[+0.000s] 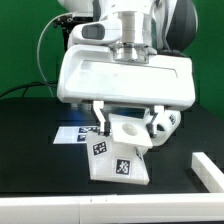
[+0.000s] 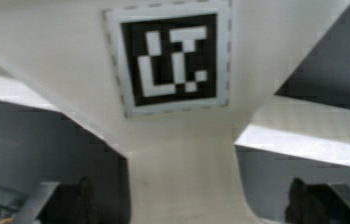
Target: Assemble lamp
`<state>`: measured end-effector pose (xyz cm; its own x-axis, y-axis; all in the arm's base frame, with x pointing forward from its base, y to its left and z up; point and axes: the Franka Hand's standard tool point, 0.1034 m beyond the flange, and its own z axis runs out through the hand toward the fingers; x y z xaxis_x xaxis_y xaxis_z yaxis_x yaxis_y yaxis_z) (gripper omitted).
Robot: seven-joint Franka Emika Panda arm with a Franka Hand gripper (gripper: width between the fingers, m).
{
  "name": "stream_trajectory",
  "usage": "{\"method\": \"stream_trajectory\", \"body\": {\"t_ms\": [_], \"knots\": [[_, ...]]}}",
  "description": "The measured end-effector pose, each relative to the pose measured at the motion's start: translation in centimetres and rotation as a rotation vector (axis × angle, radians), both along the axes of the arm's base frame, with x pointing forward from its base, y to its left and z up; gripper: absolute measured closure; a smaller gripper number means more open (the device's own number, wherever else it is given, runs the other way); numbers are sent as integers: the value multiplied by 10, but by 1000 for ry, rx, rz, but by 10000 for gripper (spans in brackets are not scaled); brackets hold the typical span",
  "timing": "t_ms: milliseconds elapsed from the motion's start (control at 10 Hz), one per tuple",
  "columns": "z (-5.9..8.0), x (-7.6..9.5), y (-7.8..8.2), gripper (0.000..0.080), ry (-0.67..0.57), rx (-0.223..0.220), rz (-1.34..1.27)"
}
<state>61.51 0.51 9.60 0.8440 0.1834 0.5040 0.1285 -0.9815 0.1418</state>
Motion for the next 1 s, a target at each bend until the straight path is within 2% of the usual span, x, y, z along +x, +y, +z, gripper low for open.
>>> {"method": "stream_trajectory", "body": {"t_ms": [100, 200, 400, 500, 600, 1000], "knots": [[-9, -8, 14, 269, -4, 16, 2], [-14, -9, 31, 269, 3, 34, 16], [-21, 3, 61, 269, -14, 78, 21], [-21, 11, 85, 269, -27, 119, -1], [-23, 11, 90, 269, -24, 108, 18], [-25, 10, 87, 269, -20, 108, 14]]}}
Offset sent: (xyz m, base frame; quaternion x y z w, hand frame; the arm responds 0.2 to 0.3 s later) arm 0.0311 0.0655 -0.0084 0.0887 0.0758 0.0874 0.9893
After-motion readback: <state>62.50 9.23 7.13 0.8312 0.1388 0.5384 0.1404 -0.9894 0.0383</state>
